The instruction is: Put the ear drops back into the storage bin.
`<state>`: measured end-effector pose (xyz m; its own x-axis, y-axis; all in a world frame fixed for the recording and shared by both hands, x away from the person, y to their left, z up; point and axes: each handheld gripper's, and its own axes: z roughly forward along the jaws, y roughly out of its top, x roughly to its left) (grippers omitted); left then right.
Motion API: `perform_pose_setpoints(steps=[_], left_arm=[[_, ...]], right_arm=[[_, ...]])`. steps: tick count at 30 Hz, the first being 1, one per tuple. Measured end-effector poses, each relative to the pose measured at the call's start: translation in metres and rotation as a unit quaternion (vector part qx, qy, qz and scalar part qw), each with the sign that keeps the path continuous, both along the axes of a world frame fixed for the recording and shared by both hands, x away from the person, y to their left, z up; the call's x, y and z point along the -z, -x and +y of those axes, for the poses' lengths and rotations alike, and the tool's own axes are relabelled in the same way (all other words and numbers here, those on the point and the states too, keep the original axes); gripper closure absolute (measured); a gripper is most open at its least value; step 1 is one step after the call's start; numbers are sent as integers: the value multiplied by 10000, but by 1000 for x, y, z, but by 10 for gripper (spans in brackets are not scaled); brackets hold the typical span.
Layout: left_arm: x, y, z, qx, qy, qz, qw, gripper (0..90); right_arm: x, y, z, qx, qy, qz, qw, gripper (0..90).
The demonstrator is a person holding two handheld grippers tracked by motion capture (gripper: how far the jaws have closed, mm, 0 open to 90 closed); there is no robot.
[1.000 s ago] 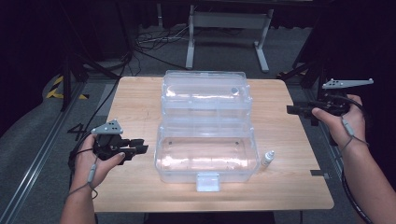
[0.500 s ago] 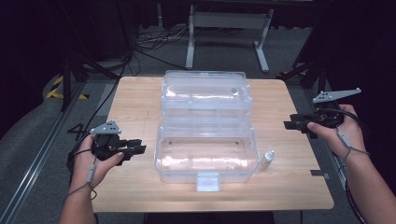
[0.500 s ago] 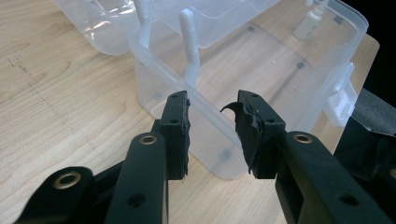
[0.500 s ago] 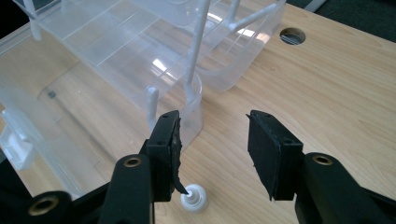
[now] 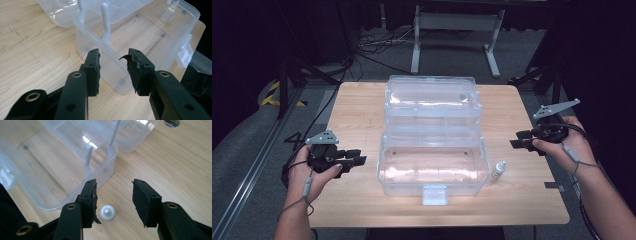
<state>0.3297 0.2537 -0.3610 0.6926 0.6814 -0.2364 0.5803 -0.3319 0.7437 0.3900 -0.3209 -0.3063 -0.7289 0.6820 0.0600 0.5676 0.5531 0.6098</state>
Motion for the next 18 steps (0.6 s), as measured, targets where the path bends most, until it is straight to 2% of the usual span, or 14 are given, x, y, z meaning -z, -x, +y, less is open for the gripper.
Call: perform_pose_setpoints(steps=[5, 8, 11, 12, 15, 18], left_arm=[[1, 9, 3, -125, -23, 13, 9999, 616], [2, 13, 4, -160, -70, -10, 9998, 600], [4, 18, 7, -216, -114, -9, 9997, 595], [4, 18, 7, -216, -114, -9, 9997, 594], [4, 20, 9, -272, -130, -14, 9995, 590], [5, 22, 11, -307, -136, -8, 9994, 588]], right_arm=[[9, -6, 8, -243, 351, 209, 9989, 552], [14, -9, 13, -374, 570, 336, 9971, 564], [21, -10, 19, -563, 733, 508, 9944, 579], [21, -10, 19, -563, 733, 508, 9944, 579], [30, -12, 25, -726, 918, 710, 9906, 577], [33, -13, 27, -776, 983, 769, 9891, 576]])
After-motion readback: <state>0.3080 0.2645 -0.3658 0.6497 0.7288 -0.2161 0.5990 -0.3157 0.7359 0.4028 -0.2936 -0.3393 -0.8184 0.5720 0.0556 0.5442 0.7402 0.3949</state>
